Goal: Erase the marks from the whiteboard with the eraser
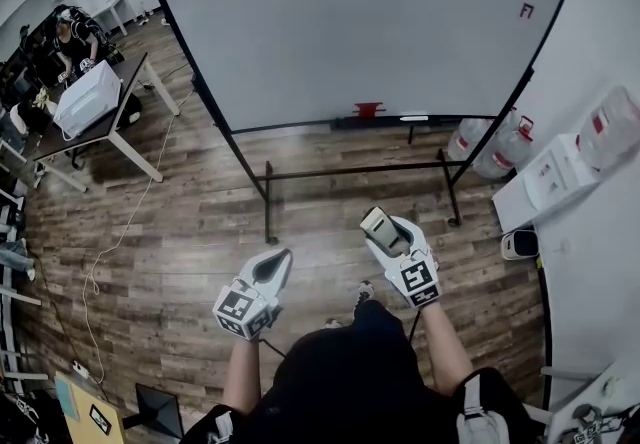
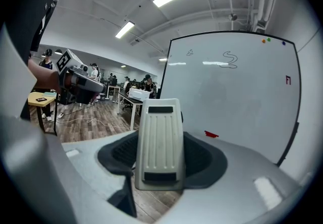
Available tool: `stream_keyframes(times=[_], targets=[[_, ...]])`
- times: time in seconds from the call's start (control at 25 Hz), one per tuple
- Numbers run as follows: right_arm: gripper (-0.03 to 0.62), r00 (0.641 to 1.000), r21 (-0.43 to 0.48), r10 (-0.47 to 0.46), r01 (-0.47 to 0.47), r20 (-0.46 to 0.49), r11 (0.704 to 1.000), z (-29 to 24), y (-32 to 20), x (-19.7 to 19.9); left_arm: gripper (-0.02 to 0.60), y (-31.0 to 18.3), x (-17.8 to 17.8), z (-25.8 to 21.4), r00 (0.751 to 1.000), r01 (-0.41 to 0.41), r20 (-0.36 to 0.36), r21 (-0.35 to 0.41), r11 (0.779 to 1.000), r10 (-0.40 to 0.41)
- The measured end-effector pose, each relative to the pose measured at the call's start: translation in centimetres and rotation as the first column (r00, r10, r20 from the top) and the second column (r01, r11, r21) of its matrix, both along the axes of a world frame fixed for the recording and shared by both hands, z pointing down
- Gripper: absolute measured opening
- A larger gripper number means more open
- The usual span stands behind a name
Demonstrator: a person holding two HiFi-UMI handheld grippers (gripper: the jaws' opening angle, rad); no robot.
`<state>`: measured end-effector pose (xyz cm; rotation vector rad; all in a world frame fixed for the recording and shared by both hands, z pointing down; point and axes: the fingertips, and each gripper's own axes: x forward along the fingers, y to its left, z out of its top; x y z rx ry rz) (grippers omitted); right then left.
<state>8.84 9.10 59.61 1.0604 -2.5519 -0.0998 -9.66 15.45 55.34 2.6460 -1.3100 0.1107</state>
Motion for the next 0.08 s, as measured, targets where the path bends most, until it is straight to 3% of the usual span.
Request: stream_keyframes(times=[0.08], targets=[[0.255,1.0,-0.001,-0.001,0.001,-0.002,1.0,0.09,0.19,-0.07,0.011,0.14,-0.22,0.19,1.0,-0.002,0.0,0.004,1.0,0.002]])
